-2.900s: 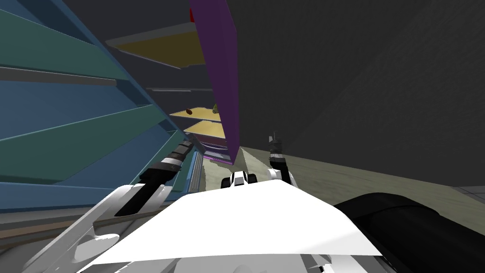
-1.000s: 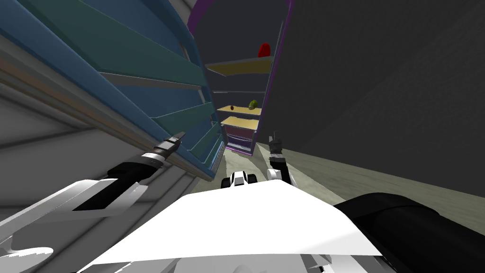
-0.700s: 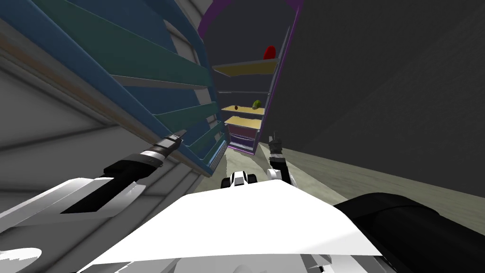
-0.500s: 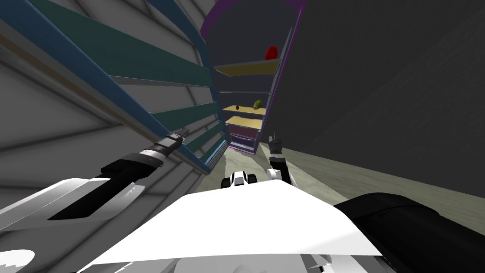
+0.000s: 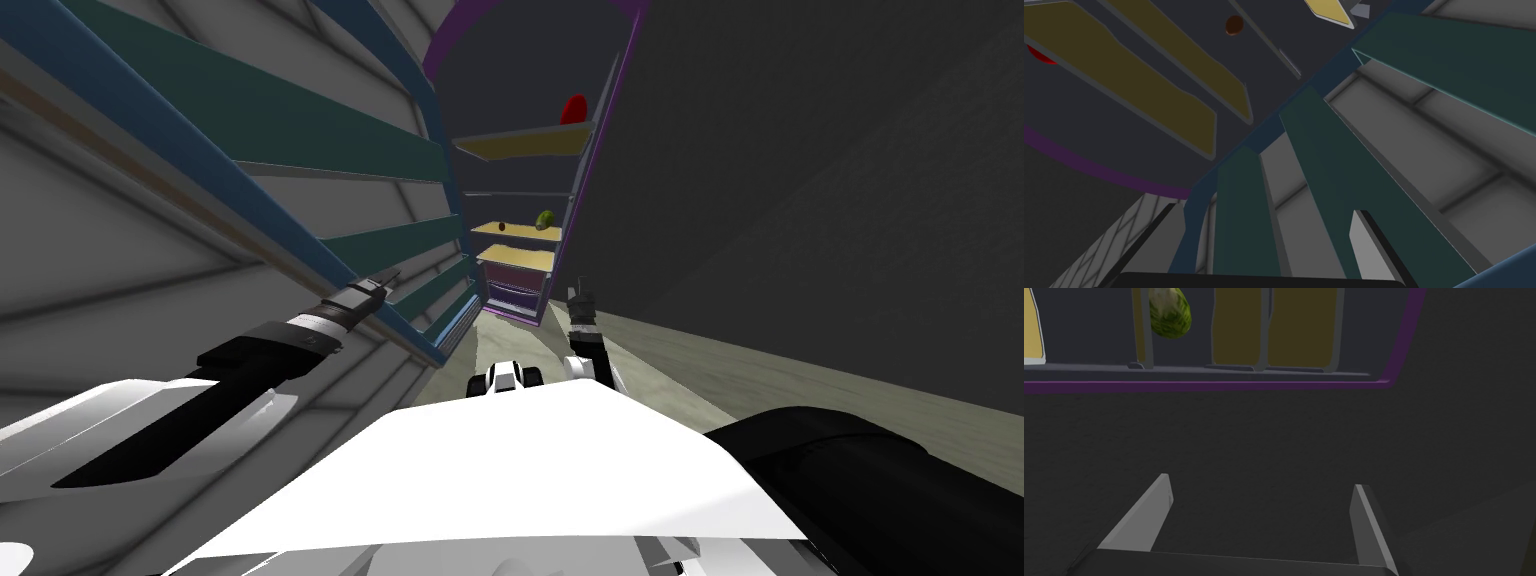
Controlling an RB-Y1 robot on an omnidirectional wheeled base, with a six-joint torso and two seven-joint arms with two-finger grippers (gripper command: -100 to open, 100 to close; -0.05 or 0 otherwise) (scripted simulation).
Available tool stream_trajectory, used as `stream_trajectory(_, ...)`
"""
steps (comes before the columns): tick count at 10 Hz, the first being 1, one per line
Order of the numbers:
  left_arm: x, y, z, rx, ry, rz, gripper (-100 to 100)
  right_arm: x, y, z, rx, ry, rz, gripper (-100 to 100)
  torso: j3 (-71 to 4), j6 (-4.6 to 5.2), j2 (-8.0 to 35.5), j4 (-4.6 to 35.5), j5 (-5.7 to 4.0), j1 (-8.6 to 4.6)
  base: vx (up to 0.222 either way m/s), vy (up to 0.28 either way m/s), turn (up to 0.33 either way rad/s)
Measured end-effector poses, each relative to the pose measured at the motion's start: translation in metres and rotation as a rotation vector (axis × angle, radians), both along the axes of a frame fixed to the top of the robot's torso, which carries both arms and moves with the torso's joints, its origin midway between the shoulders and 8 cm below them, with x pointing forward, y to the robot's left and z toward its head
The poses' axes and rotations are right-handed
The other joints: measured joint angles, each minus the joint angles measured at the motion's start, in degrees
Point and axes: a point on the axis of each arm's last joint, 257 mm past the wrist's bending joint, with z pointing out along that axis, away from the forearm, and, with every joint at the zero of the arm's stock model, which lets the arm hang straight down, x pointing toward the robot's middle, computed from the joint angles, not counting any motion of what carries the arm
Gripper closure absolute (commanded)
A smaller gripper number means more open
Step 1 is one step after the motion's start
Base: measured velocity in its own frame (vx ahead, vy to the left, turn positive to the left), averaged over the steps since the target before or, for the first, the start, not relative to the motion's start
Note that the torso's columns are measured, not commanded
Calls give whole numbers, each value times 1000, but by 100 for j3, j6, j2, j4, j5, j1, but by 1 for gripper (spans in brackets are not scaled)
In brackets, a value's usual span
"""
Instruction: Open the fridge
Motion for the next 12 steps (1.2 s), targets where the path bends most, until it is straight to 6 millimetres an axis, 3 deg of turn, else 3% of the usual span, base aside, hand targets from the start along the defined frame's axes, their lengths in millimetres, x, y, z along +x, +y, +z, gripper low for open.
stream_trajectory(9, 12, -1, 44, -4, -1, -1, -100, 0, 0, 0, 0, 0, 0, 0, 0, 0, -2, 0, 2, 3, -13, 0, 0)
stream_trajectory(10, 12, -1, 45, -7, 0, 0, 0, 0, 0, 0, 0, 0, 0, 0, 0, -1, -3, -1, 3, 3, 0, 0, 0)
stream_trajectory(12, 12, -1, 45, -7, 0, 0, 0, 0, 0, 0, 0, 0, 0, 0, -1, 0, -3, -1, 1, 2, 0, 0, 0)
